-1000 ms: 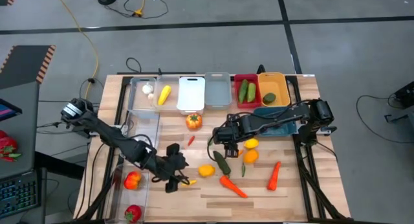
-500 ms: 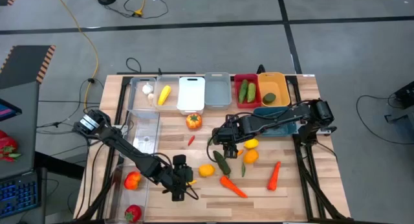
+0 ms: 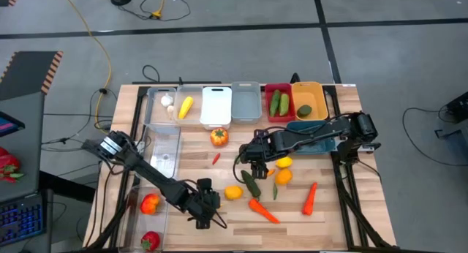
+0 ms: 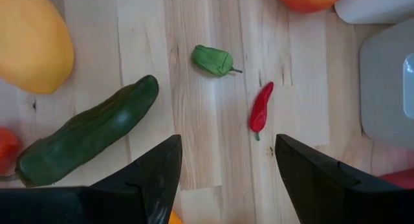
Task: Sort produce into baskets
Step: Put the corn into the right small transparent bin
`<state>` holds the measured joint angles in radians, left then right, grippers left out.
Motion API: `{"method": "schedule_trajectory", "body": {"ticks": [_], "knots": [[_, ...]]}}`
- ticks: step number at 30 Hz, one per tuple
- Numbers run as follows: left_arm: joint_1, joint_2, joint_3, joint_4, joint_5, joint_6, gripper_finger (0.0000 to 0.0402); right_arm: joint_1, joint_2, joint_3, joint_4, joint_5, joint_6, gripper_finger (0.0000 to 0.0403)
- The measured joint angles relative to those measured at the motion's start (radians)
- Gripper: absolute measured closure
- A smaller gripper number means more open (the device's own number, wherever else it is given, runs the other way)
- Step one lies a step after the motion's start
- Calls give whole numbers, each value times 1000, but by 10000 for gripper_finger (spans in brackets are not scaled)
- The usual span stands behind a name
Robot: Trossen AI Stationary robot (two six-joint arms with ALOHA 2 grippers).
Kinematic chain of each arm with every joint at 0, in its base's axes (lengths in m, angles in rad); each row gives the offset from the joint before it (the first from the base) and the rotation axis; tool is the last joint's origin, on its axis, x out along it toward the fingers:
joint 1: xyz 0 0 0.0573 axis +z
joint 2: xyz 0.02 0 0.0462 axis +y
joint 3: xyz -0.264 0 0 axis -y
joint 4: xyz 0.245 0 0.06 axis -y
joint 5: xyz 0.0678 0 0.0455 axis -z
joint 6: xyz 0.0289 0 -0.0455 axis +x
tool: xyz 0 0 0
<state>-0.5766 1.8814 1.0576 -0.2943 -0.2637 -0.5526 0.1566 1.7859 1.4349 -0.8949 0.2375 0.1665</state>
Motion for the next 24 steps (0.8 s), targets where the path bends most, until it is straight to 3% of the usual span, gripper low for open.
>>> {"method": "schedule_trajectory", "body": {"ticks": [6,17,24], "knots": [[0,13,3,-2,12,-26,182,0,0,0,0,-7,-1,127],[1,14,2,-2,14,-36,293,0,0,0,0,-7,0,127],[1,14,1,3,16,-40,332,0,0,0,1,-7,1,127]]}}
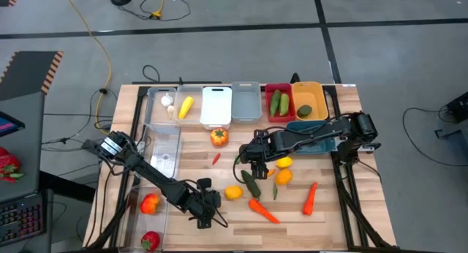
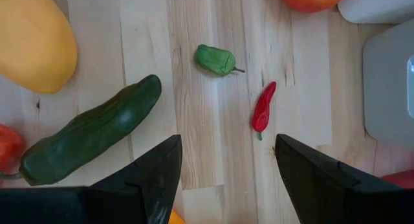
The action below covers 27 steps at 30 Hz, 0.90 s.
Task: Sort produce into baskets
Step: Put the corn into the right small transparent bin
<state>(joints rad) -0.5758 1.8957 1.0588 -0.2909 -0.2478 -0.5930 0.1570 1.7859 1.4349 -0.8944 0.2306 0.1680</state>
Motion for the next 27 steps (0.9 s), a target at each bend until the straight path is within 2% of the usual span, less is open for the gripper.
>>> {"method": "schedule_trajectory", "body": {"ticks": [7,13,21,27], "knots": [[6,-23,-3,-4,15,-15,340,9,0,0,10,0,0,127],[48,-123,-4,-42,46,26,340,25,0,0,16,0,0,127],[164,-309,-3,-187,37,123,340,34,0,0,18,1,4,127],[294,-460,-2,-328,-47,216,340,33,0,0,24,1,8,127]]}}
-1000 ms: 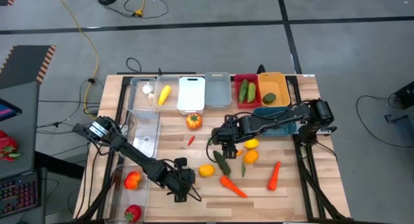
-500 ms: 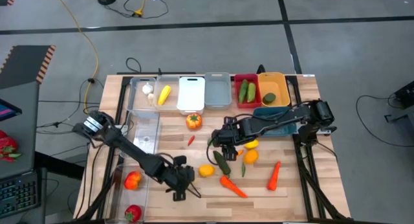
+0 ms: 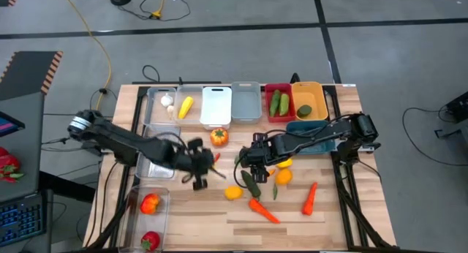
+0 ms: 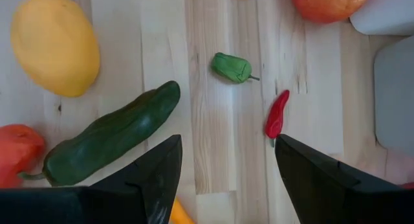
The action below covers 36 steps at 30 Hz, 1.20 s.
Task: Sort produce into baskets
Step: Put the corn into the right small transparent bin, then put the bottom lemon into the gray bin
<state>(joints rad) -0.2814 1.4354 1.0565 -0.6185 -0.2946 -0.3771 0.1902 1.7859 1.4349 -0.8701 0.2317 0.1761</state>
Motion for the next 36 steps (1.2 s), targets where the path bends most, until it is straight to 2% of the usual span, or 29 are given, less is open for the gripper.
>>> {"method": "schedule_trajectory", "body": {"ticks": [6,11,25,29,36], "knots": [[160,-115,0,-168,-118,80,340,0,0,0,52,-1,0,127],[309,-159,0,-226,-179,164,340,-1,0,0,83,-1,0,127],[672,-102,1,-220,-182,369,336,-1,0,0,101,-5,0,127],[736,-73,1,-220,-181,369,316,-1,0,0,105,-6,0,127],[786,-8,1,-218,-156,374,249,-1,0,0,108,-6,0,127]]}}
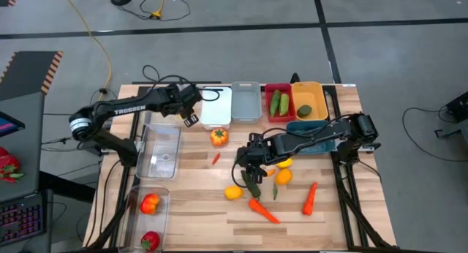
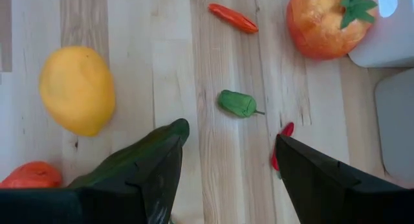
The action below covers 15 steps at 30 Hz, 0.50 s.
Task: Sort produce into baskets
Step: Put the bottom lemon into the gray bin
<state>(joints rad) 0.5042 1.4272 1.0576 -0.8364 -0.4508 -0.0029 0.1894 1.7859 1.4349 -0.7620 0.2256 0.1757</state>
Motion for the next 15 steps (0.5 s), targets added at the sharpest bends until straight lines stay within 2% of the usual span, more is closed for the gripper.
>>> {"method": "schedule_trajectory", "body": {"ticks": [5,15], "knots": [[2,30,0,0,36,18,219,0,0,0,0,-18,0,127],[1,31,0,9,54,21,216,-2,0,0,17,-98,0,123]]}}
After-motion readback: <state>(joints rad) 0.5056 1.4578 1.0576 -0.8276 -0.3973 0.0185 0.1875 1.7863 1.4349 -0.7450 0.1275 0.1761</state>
